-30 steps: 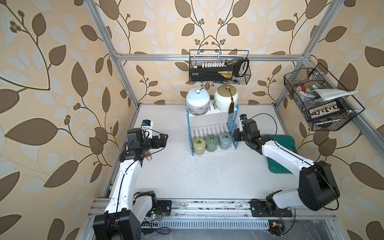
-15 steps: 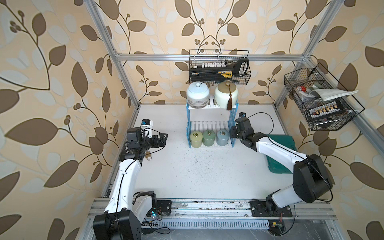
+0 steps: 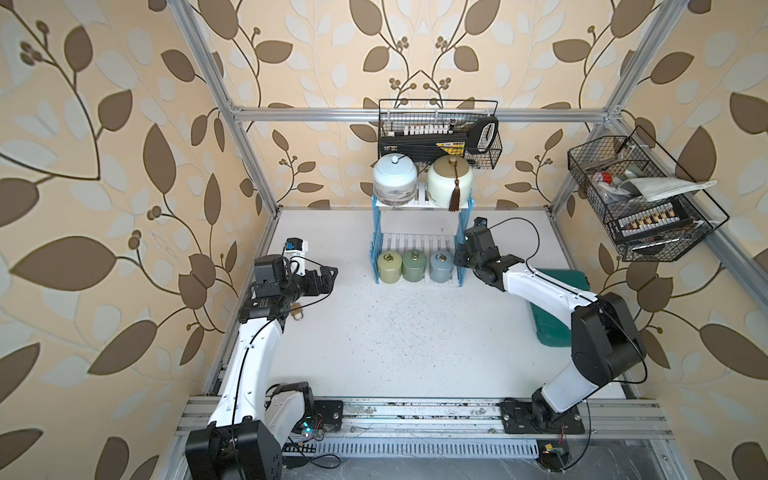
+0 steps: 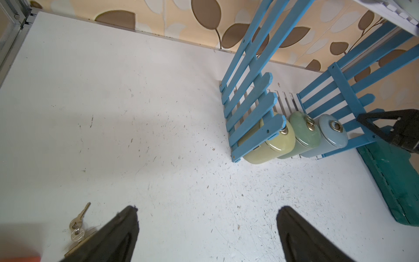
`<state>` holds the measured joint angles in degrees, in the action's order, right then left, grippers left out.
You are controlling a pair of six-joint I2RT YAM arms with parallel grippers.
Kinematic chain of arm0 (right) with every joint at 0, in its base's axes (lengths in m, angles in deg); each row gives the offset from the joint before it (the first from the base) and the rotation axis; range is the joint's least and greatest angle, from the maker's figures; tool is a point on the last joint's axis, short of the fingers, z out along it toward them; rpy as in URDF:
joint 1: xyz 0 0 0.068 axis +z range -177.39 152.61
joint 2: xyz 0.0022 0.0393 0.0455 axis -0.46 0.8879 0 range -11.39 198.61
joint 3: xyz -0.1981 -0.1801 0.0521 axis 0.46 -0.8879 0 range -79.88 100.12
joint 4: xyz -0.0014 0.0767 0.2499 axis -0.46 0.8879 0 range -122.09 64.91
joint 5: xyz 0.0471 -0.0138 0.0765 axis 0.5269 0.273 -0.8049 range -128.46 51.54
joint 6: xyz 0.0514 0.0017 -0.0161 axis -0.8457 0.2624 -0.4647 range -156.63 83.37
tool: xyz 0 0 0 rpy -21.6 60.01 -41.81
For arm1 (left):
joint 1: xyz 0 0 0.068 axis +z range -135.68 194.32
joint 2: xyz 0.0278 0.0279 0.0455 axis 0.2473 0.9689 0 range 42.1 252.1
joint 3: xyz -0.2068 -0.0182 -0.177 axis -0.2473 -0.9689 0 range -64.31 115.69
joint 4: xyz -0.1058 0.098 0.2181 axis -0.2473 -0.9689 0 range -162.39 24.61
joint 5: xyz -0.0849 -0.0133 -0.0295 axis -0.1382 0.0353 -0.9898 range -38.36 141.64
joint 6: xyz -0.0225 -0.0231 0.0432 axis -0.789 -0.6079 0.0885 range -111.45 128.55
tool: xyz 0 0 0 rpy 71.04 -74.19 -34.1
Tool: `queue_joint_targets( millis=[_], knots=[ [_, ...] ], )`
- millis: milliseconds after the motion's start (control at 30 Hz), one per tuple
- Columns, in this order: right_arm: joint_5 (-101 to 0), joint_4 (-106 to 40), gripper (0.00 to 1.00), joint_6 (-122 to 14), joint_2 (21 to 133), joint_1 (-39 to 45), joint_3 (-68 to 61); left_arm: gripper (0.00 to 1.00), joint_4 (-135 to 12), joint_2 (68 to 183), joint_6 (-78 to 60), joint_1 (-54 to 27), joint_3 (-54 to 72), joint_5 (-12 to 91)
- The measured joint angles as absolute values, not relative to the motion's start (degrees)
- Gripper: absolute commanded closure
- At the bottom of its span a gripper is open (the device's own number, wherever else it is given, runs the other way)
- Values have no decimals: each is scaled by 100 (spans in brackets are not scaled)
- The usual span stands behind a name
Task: Remove the tea canisters from the shelf
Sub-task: Move the shelf to the center of the board.
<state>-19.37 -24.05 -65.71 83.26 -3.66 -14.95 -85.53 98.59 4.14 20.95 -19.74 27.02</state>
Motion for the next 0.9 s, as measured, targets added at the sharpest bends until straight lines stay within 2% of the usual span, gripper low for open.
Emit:
queue_joint_targets(
  millis=[100, 333, 600, 733, 900],
  knots=[
    [-1926, -2449, 65, -6586, 8361, -384, -1462, 1, -8557, 9859, 427, 2095, -1974, 2704],
    [-1913, -2552, 36, -6313, 8090, -469, -1397, 1, -8586, 9859, 508, 2095, -1974, 2584],
    [-2239, -2204, 18, -5524, 7124, -548, -1412, 1, -8767, 9832, 703, 1903, -1727, 2383],
    [-2396, -2019, 15, -5196, 6656, -731, -1469, 1, -8979, 9830, 762, 1796, -1469, 2379],
    [-2674, -1717, 2, -4934, 6250, -1055, -1473, 1, -9080, 9828, 880, 1688, -1255, 2409]
  ],
)
